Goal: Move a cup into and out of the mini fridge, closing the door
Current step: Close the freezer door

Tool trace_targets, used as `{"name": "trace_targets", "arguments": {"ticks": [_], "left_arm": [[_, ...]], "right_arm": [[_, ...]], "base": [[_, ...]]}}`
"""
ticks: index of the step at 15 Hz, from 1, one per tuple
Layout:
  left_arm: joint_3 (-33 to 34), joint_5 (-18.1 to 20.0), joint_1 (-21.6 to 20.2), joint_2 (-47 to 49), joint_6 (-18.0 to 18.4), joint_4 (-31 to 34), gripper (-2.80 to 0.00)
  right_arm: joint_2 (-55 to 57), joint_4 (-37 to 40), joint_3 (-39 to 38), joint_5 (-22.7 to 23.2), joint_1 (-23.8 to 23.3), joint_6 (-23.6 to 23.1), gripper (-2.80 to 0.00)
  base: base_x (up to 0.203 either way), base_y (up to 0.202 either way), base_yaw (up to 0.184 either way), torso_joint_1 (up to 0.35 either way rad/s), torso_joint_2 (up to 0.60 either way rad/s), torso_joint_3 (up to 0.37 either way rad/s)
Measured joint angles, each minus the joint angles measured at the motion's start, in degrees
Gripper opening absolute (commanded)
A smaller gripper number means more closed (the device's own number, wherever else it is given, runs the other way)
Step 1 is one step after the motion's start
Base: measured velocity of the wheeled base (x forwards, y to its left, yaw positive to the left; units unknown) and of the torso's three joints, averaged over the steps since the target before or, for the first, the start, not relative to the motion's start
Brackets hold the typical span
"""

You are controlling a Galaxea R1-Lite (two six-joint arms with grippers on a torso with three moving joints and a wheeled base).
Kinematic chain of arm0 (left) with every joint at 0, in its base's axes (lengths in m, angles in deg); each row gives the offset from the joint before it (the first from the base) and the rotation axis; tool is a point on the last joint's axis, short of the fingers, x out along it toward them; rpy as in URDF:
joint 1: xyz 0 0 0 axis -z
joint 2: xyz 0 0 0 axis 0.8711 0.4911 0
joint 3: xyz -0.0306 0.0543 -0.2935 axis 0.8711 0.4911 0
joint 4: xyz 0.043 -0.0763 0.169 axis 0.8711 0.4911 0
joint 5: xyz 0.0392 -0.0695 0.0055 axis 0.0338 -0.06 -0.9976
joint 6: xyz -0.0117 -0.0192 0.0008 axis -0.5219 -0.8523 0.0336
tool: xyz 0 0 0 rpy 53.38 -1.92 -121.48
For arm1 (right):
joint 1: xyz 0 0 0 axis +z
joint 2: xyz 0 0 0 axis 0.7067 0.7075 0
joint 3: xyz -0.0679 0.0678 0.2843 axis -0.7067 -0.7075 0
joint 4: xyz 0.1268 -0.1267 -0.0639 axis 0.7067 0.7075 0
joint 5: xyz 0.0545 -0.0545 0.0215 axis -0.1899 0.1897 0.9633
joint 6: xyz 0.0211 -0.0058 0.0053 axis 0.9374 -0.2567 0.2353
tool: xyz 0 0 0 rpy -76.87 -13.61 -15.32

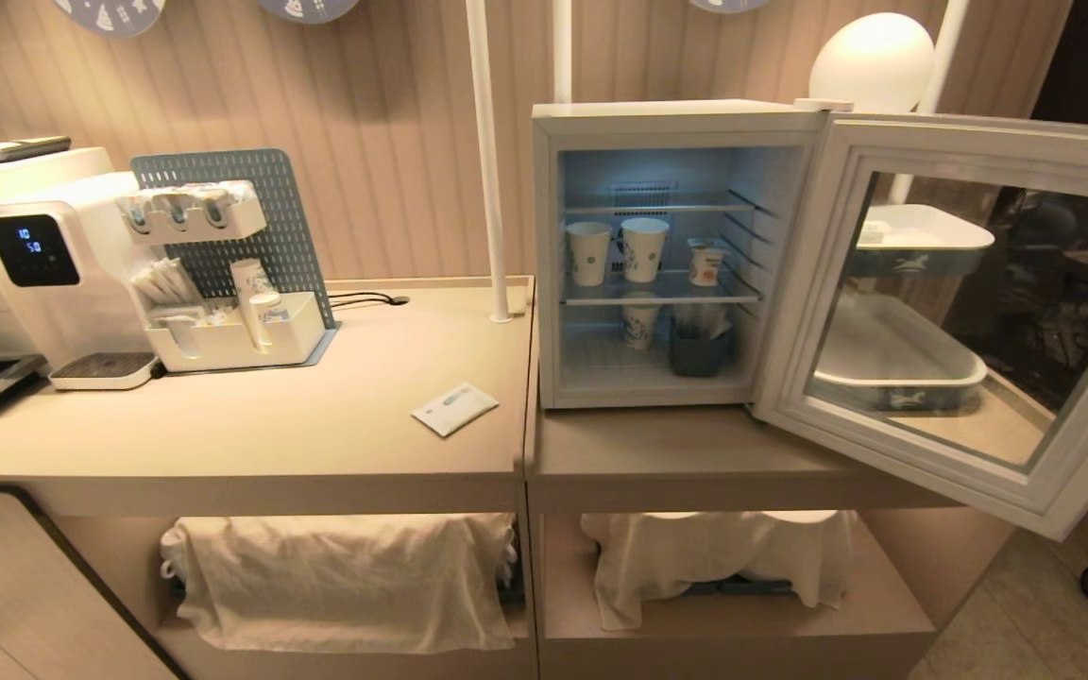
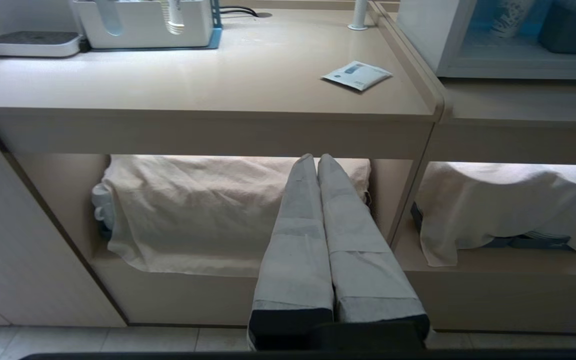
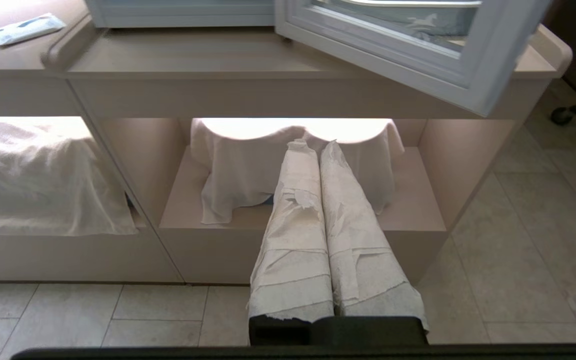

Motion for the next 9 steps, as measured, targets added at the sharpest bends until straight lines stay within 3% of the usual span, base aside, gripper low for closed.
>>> {"name": "trace_targets", "arguments": {"ticks": [9], "left_arm": [[0.00,0.00,0.04,0.00,0.06,0.01,-2.80]], "right_arm": [[0.00,0.01,0.00,-0.02,-0.02,0.17,-2.80]], "base": [[0.000,-0.101,-0.016,0.001,0.00,0.003]]}}
